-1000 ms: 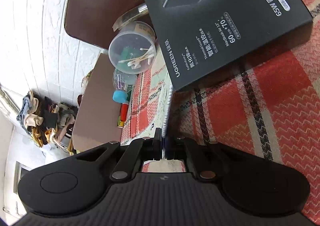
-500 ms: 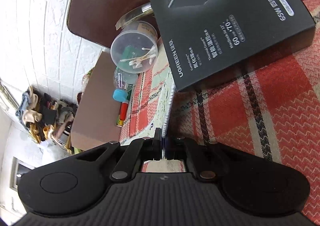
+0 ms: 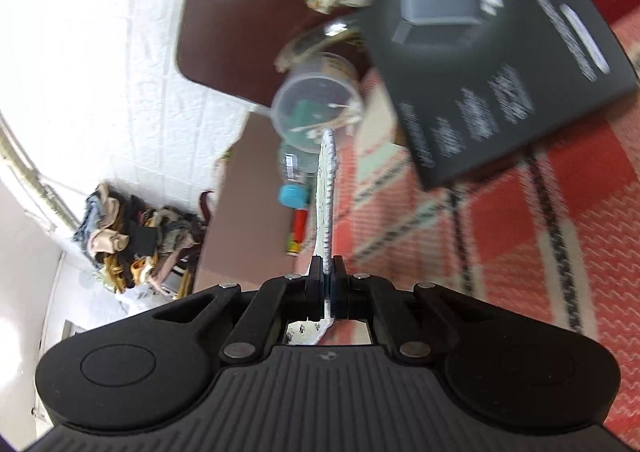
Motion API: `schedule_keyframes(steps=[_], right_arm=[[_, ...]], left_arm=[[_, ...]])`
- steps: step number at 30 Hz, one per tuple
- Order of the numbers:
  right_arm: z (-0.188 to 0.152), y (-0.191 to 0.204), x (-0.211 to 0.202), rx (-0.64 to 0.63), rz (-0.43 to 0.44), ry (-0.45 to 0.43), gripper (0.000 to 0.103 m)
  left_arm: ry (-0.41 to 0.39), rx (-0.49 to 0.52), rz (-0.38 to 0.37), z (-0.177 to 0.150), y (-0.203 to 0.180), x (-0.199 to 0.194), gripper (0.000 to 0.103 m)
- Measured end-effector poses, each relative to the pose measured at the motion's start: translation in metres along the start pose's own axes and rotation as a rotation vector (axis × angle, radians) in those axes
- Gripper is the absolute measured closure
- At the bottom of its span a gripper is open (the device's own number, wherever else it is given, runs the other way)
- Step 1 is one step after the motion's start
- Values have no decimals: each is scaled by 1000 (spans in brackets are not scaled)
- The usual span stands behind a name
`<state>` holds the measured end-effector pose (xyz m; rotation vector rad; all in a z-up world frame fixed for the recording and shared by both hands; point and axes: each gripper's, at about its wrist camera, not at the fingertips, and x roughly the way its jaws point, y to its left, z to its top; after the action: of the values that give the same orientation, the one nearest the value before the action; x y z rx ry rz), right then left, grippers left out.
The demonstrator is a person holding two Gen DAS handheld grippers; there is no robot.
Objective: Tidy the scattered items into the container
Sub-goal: 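Carry the insole over the cardboard box and lower it inside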
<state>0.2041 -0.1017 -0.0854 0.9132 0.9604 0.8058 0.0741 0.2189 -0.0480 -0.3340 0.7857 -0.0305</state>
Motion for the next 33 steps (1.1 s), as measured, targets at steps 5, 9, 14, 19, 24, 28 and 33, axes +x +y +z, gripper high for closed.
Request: schedule_keyframes(steps=[5, 9, 14, 19, 24, 28, 33], right_arm=[[5, 28, 1, -68, 18, 9, 100], [11, 57, 5, -140, 27, 24, 100], [20, 114, 23, -269, 57, 45, 100], [26, 175, 55, -360, 103, 50, 100], [23, 226, 95, -406, 140, 37, 100], [17, 248, 139, -374, 169, 48, 100], [2, 227, 216, -358, -15, 65, 90]], left_arm=[[-42, 3, 6, 2, -1, -18, 103], [-96, -2, 17, 12, 2, -38, 103], [-187, -2, 64, 36, 13, -71, 103], [-284, -30, 131, 75, 37, -102, 103], [-341, -87, 190, 120, 74, -119, 100], [-370, -103, 204, 152, 100, -118, 101], [-297, -110, 324, 164, 134, -78, 47]])
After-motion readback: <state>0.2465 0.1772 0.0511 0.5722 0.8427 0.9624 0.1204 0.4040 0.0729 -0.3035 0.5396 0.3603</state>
